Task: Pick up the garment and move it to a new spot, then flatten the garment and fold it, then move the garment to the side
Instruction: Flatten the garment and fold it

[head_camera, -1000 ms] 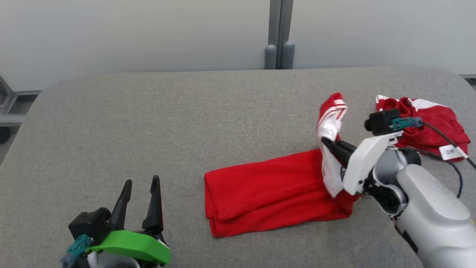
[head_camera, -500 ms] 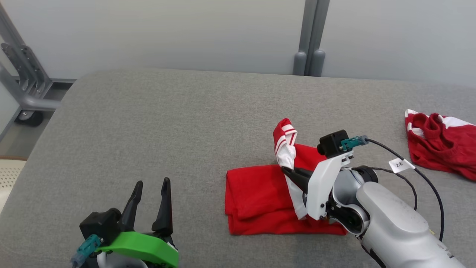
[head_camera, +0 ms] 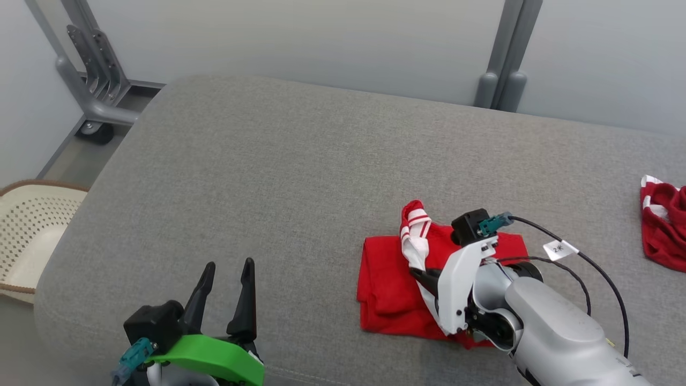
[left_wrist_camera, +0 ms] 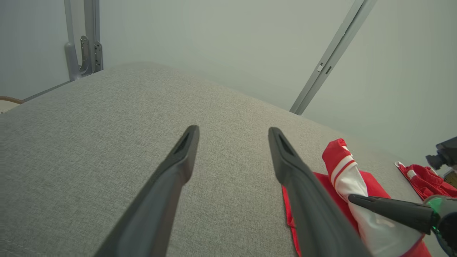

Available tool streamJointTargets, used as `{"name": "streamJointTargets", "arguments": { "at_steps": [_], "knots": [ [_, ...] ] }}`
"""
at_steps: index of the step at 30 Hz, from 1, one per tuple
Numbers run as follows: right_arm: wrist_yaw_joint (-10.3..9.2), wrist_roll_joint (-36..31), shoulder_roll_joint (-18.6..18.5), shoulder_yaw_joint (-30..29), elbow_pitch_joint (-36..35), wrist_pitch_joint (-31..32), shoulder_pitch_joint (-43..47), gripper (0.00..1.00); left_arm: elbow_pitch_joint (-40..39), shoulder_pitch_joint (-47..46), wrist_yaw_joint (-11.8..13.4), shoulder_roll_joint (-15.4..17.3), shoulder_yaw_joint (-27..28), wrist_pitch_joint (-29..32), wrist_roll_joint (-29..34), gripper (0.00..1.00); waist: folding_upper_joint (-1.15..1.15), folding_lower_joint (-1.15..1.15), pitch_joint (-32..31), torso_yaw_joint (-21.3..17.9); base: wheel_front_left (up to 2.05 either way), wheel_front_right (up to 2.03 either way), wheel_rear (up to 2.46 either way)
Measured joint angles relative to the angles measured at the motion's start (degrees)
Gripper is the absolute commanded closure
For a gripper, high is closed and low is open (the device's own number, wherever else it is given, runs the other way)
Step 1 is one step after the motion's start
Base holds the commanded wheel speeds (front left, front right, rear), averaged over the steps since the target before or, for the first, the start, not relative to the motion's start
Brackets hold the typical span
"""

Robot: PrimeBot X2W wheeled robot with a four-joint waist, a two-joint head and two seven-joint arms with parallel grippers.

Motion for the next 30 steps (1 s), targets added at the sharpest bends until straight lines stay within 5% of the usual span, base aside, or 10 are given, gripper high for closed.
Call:
{"name": "streamJointTargets", "arguments": {
  "at_steps": [3, 6, 9, 24, 30],
  "knots": [
    [0.01, -0.2, 0.8, 0.6, 1.3, 0.5, -0.8, 0.97, 0.0, 0.0, 0.0, 0.0, 0.2, 0.0, 0.0, 0.00, 0.00, 0.00, 0.5, 0.9, 0.00, 0.00, 0.00],
    [0.01, -0.6, 1.4, 0.9, 2.7, 0.5, -1.2, 0.82, 0.0, 0.0, 0.0, -0.1, 0.5, -0.1, 0.0, 0.00, 0.00, 0.00, 0.9, 1.3, 0.00, 0.00, 0.00],
    [0.01, -1.1, 1.5, 0.9, 3.8, 0.4, -2.0, 0.00, 0.1, 0.0, 0.0, -0.1, 0.5, -0.1, 0.0, 0.00, 0.00, 0.00, 1.1, 1.3, 0.00, 0.00, 0.00],
    [0.16, -1.6, 2.7, 1.2, -0.1, -5.6, -6.4, 0.00, 0.4, 0.0, 0.0, -0.1, 2.5, -0.8, 0.0, 0.00, 0.00, 0.00, 0.4, -2.1, 0.00, 0.00, 0.00],
    [0.16, -1.4, -1.9, -3.6, -1.3, -9.6, -8.7, 0.00, 0.3, 0.1, 0.0, -0.1, 2.6, -1.0, 0.0, 0.00, 0.00, 0.00, -0.5, -4.7, 0.00, 0.00, 0.00]
  ]
}}
